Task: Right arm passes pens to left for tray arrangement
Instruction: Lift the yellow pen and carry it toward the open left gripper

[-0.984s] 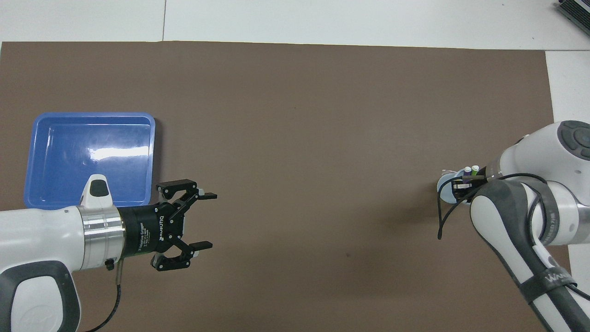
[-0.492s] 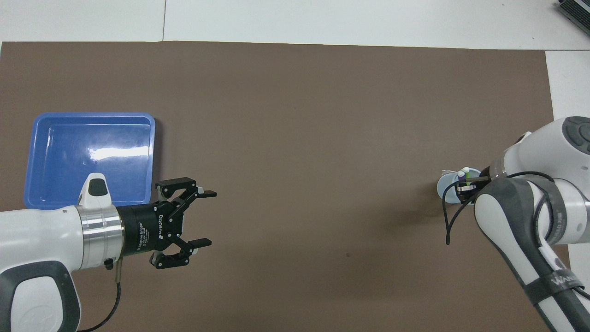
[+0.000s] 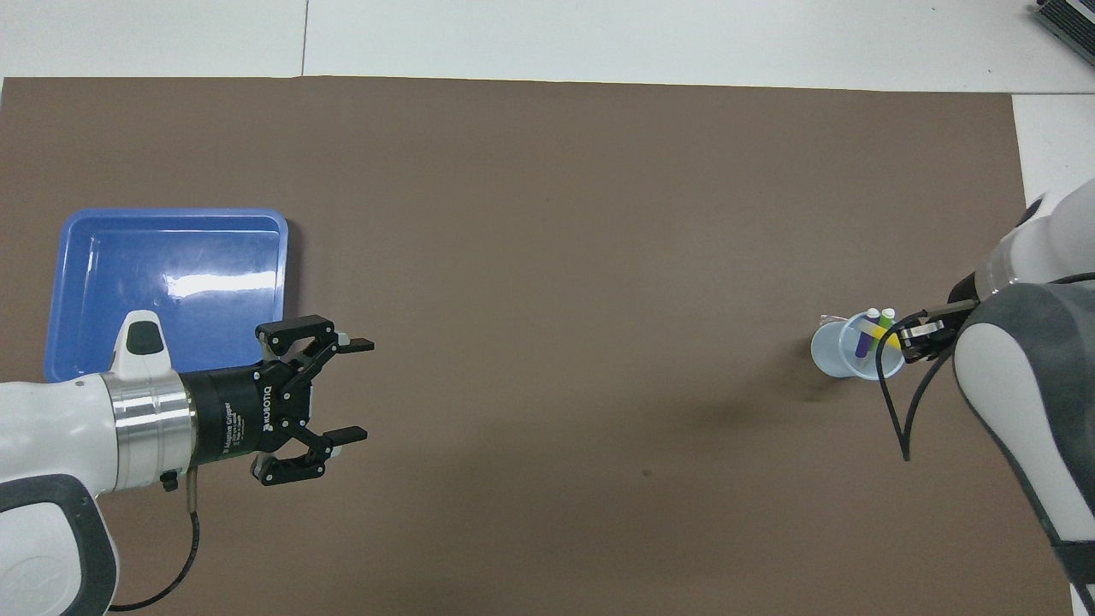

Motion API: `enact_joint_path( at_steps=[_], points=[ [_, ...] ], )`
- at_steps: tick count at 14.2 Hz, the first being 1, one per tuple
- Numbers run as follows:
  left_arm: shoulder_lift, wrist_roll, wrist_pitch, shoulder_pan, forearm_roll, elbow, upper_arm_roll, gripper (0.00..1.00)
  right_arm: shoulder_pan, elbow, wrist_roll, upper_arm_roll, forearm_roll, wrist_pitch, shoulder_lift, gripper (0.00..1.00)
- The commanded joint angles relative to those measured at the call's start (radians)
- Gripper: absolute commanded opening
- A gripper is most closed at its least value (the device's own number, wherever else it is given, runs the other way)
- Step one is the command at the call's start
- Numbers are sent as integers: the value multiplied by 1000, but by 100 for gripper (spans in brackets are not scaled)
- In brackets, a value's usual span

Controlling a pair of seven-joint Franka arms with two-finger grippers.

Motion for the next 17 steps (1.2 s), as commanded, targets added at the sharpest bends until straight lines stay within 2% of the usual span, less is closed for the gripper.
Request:
enact_joint_path(
  at_steps=[1,5,11,14,15,17],
  points=[
    [-8,7,-18,17,-5,21,-3,100,-2,80,-28,8,49,-121,-2,0],
    [-7,16,-48,45,0,42,-5,100,-11,95,-12,6,277,-191,-4,0],
    [-11,-46,-76,36,17,42,-19,100,0,89,281,8,600,-218,-4,0],
    [-7,-197,-88,40,15,61,-29,100,3,57,496,15,770,-207,-19,0],
    [-8,-201,-85,22,12,59,-32,96,3,51,558,24,808,-193,-19,0],
    [-8,-270,-71,-39,1,56,-51,95,3,10,637,60,874,-103,-36,0]
  ],
)
